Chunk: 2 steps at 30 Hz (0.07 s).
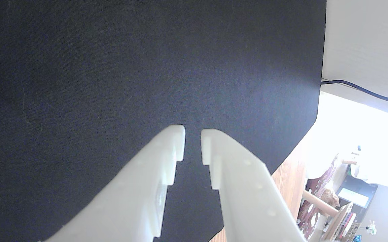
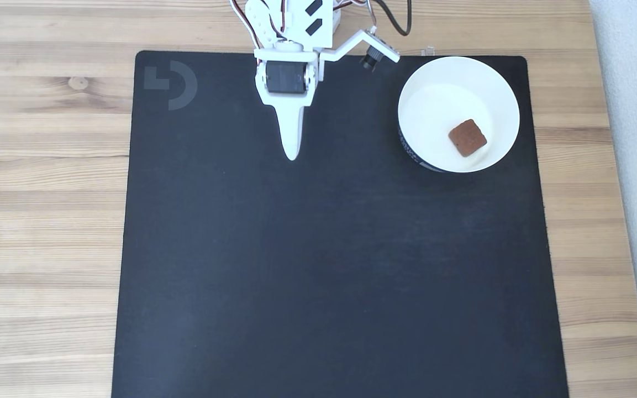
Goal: Pick up the toy and place it on the plate
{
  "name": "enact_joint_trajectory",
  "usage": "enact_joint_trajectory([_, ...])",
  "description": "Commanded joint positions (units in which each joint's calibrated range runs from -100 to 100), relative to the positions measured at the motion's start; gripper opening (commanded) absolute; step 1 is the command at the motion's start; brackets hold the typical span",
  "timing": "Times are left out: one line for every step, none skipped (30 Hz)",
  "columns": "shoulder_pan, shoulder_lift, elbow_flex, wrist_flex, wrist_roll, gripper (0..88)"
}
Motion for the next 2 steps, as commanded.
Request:
enact_joint_trajectory([0.0,-0.7,0.7,0.1,0.1,2.5])
enact_joint_trajectory([0.0,-0.7,0.7,0.1,0.1,2.5])
